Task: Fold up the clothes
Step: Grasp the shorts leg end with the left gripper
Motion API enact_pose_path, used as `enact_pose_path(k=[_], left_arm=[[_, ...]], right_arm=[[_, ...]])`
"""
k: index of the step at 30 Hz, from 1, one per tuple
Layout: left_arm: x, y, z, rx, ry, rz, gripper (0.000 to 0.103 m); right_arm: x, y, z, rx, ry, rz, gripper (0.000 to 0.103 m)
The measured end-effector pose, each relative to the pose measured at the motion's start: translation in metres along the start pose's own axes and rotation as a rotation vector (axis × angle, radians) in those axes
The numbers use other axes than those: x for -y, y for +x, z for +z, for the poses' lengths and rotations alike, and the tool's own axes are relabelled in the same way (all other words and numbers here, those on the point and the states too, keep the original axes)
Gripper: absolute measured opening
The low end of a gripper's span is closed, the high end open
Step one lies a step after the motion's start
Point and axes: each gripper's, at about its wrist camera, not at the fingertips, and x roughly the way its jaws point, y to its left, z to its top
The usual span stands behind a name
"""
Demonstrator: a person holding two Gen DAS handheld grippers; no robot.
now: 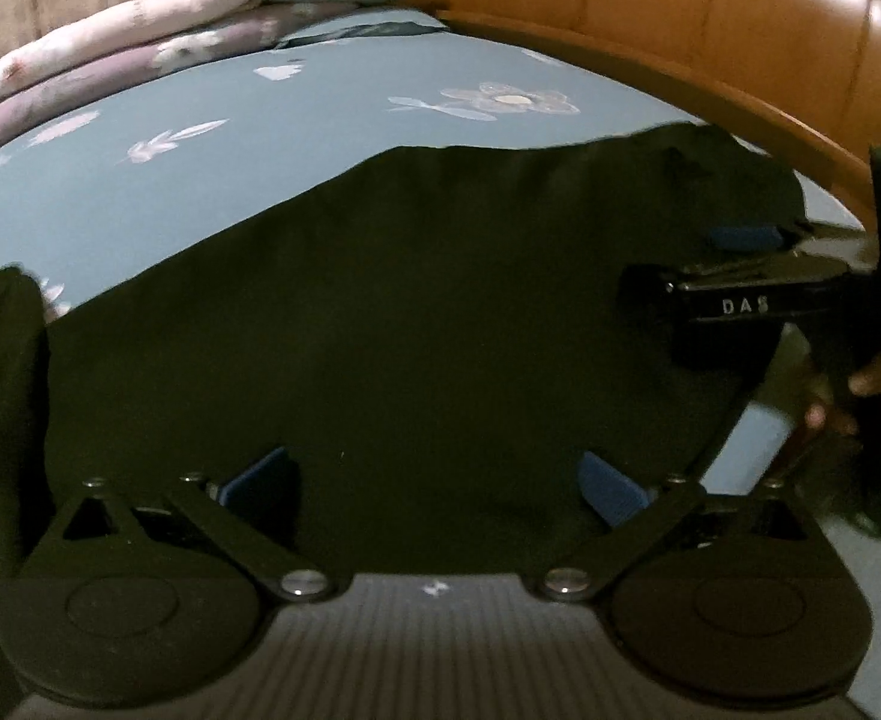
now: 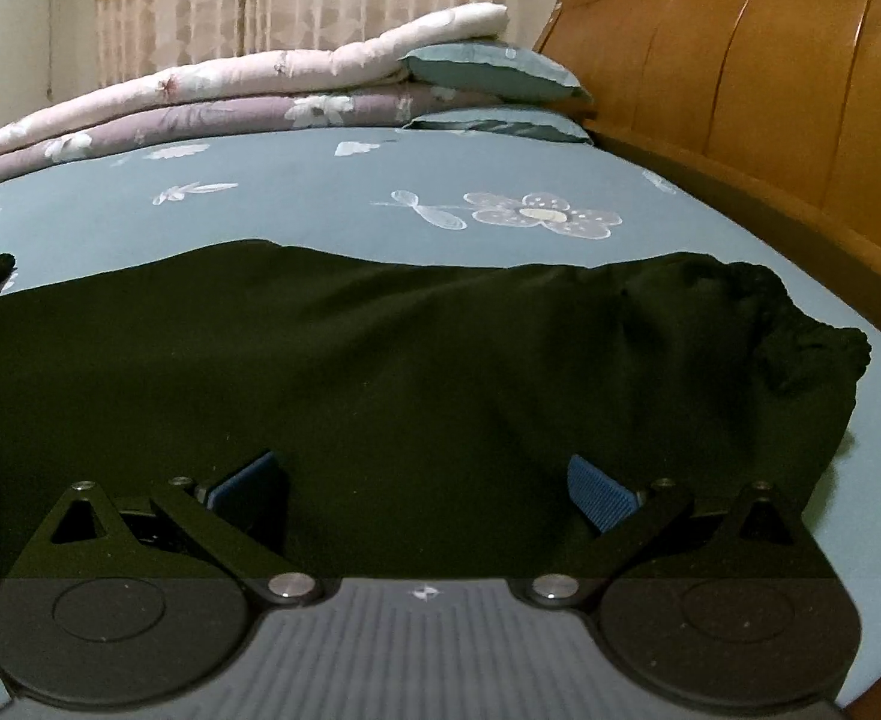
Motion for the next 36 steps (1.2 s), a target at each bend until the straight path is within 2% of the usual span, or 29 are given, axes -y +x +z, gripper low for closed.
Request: enact_pose_path(k=[7,10,14,16,19,21,23,25,26,29,32,36], left_arm=[[0.002,-0.01,-0.017,0.027,-0.036,0.028,0.102],[-0.001,-0.014,-0.019,0.02,-0.03,0.007,0.102],[-0.017,-0.022,-0.009,-0.01,-0.104,-0.057,0.1],[-0.029,-0.032,0.0,-0.003,-0.134,-0.065,0.094],[-0.054,-0.05,0.026,0.029,-0.136,-0.065,0.09],[-0.077,-0.055,0.05,0.029,-0.153,-0.002,0.088],[-0.101,-0.052,0.075,0.004,-0.177,0.075,0.08],[-0.127,-0.038,0.099,-0.055,-0.209,0.16,0.06],[-0.14,-0.029,0.11,-0.089,-0.238,0.194,0.055],[-0.165,0.004,0.132,-0.17,-0.318,0.236,0.055],[-0.165,0.034,0.139,-0.255,-0.301,0.293,0.055],[-0.163,0.058,0.135,-0.355,-0.257,0.407,0.052]], right_arm=[[-0.002,0.002,-0.001,0.028,0.002,-0.011,0.103],[-0.004,0.002,0.001,0.028,0.005,-0.022,0.103],[-0.004,0.001,0.006,-0.006,0.045,-0.03,0.103],[-0.006,-0.003,0.011,-0.013,0.088,-0.001,0.103],[-0.01,-0.006,0.014,0.008,0.11,0.078,0.103],[-0.015,-0.002,0.017,-0.001,0.102,0.092,0.103],[-0.019,-0.002,0.02,0.002,0.111,0.125,0.103],[-0.025,-0.002,0.023,0.016,0.097,0.17,0.103],[-0.027,-0.002,0.025,0.023,0.087,0.191,0.103],[-0.034,0.003,0.029,0.025,0.071,0.202,0.103],[-0.035,0.007,0.03,0.009,0.061,0.208,0.103],[-0.03,0.007,0.029,0.002,0.066,0.213,0.103]])
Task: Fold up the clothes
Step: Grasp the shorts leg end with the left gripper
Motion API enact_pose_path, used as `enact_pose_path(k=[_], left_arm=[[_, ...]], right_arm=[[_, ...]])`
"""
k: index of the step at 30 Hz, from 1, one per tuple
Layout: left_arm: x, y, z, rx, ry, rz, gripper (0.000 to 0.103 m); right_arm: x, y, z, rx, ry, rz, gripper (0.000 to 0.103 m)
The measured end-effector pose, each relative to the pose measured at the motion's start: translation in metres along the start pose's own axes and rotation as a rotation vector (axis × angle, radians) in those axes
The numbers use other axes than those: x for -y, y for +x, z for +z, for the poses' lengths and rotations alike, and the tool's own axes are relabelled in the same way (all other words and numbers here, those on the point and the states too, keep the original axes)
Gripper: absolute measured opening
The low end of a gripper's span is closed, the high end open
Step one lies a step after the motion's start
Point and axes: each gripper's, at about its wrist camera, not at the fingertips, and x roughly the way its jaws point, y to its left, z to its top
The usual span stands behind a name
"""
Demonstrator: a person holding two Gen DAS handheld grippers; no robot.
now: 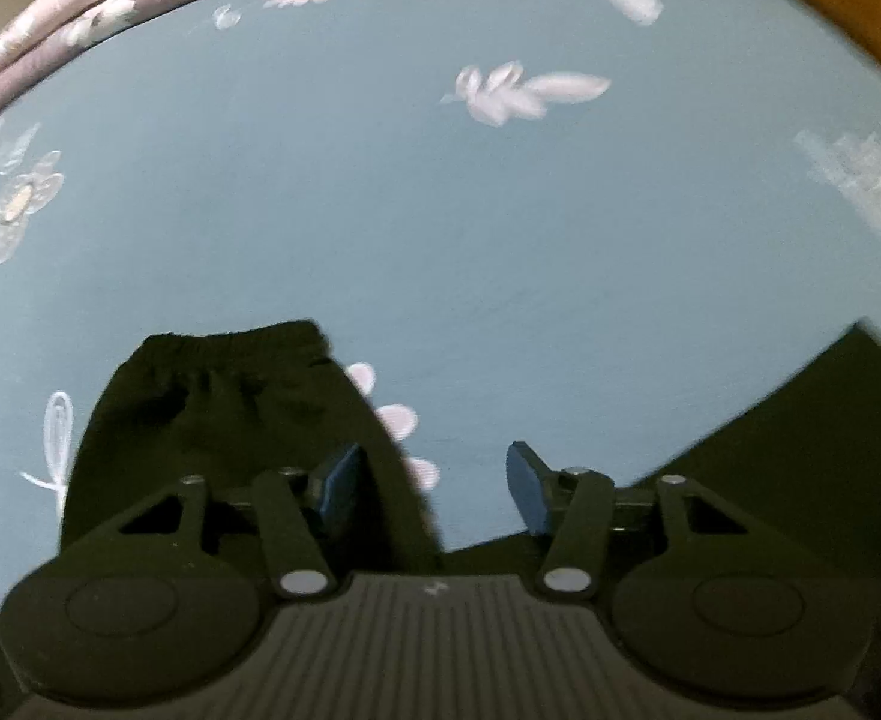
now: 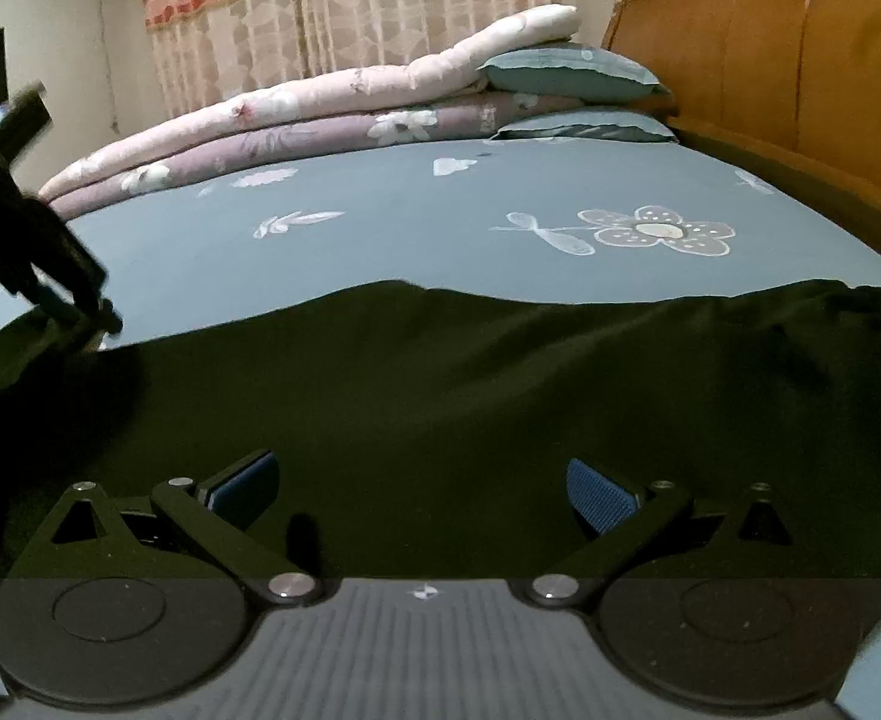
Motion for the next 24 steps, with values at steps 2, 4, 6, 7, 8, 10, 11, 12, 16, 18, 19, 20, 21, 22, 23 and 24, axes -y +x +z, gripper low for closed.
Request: enact_pose_path(k=[2,4,6,7,8,10,11,12,16,18,19,20,21,22,23,24], left_arm=[[0.001,0.007,-0.003,-0.025,0.011,0.043,0.055],[0.0,0.007,-0.007,-0.024,0.009,0.054,0.056],[0.0,0.005,-0.009,-0.021,0.017,0.069,0.055],[0.0,0.004,-0.011,-0.019,0.021,0.077,0.05],[0.0,0.004,-0.012,-0.018,0.026,0.076,0.046],[0.0,0.003,-0.013,-0.011,0.038,0.063,0.035],[0.0,0.003,-0.014,-0.006,0.046,0.066,0.029],[-0.001,0.003,-0.015,-0.004,0.055,0.076,0.027],[-0.006,-0.002,-0.019,0.006,0.071,0.105,0.011],[-0.007,-0.005,-0.022,0.016,0.075,0.115,0.01],[-0.009,-0.009,-0.024,0.023,0.075,0.118,0.009],[-0.011,-0.013,-0.026,0.031,0.077,0.122,0.009],[-0.014,-0.018,-0.028,0.038,0.078,0.124,0.009],[-0.017,-0.023,-0.03,0.043,0.078,0.125,0.009],[-0.02,-0.028,-0.032,0.048,0.078,0.125,0.009],[-0.023,-0.032,-0.033,0.051,0.084,0.129,0.008]], right_arm=[[0.005,-0.003,0.001,0.002,0.034,0.028,0.103],[0.008,-0.004,0.001,0.002,0.063,0.046,0.103],[0.012,-0.005,0.002,0.001,0.09,0.063,0.103],[0.013,-0.006,0.002,0.0,0.1,0.067,0.103],[0.014,-0.006,0.002,0.0,0.108,0.069,0.103],[0.016,-0.008,0.002,-0.001,0.124,0.073,0.103],[0.017,-0.008,0.002,-0.001,0.132,0.075,0.103],[0.017,-0.008,0.002,-0.001,0.139,0.076,0.103],[0.021,-0.009,0.002,-0.002,0.172,0.079,0.103],[0.022,-0.009,0.002,-0.003,0.191,0.081,0.103],[0.023,-0.009,0.002,-0.004,0.2,0.082,0.103],[0.024,-0.009,0.002,-0.007,0.208,0.083,0.103],[0.025,-0.008,0.002,-0.008,0.214,0.084,0.103],[0.025,-0.008,0.002,-0.009,0.22,0.085,0.103],[0.025,-0.008,0.002,-0.009,0.223,0.085,0.103],[0.025,-0.008,0.002,-0.009,0.225,0.085,0.103]])
